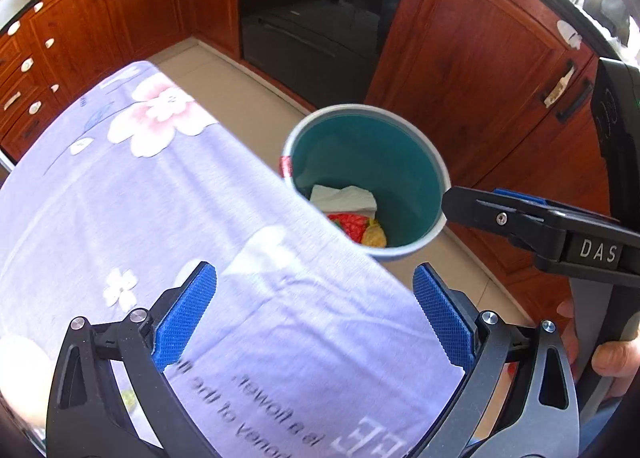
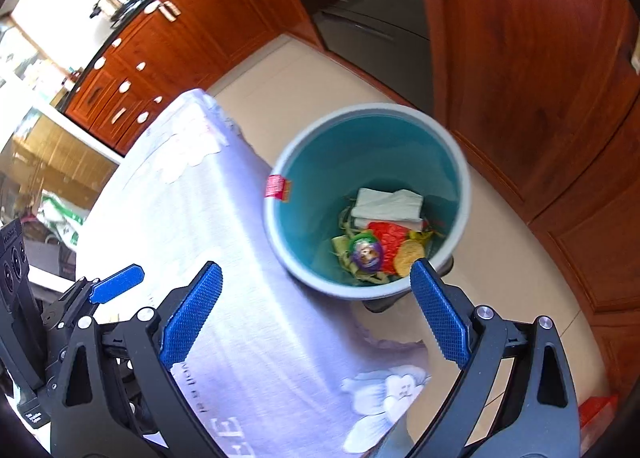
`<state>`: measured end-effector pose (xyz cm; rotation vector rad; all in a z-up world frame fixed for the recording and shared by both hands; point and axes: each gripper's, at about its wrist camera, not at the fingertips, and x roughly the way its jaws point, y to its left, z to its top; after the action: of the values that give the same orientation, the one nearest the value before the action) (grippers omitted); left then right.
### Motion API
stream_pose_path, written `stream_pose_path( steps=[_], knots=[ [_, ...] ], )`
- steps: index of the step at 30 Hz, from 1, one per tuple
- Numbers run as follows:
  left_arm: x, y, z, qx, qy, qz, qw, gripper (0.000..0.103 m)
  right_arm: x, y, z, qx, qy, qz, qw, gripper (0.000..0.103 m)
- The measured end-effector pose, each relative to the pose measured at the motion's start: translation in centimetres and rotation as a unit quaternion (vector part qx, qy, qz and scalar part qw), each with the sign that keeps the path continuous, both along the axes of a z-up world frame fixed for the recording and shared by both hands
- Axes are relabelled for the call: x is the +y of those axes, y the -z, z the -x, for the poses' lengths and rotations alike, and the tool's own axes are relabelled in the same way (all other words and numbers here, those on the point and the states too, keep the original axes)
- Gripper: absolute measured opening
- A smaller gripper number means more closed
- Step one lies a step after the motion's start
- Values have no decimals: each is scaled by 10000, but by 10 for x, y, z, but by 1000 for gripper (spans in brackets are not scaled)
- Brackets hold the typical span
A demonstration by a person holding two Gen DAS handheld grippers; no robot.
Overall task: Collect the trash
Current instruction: 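Move both tools back over the table toward the coconut shell and foil bag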
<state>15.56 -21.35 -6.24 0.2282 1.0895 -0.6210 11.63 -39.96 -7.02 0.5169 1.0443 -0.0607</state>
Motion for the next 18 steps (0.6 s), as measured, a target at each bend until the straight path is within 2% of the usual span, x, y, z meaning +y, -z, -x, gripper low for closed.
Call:
stream_pose_path(
  steps=[8, 18],
  knots=[
    [92, -6, 18, -69, -524, 0, 9986, 99, 80, -22, -2, -106, -773, 121, 9969, 91],
    [223, -17, 44, -199, -1280, 52, 9916, 99, 197, -42, -5, -185, -1791, 340, 9831, 91]
  ],
)
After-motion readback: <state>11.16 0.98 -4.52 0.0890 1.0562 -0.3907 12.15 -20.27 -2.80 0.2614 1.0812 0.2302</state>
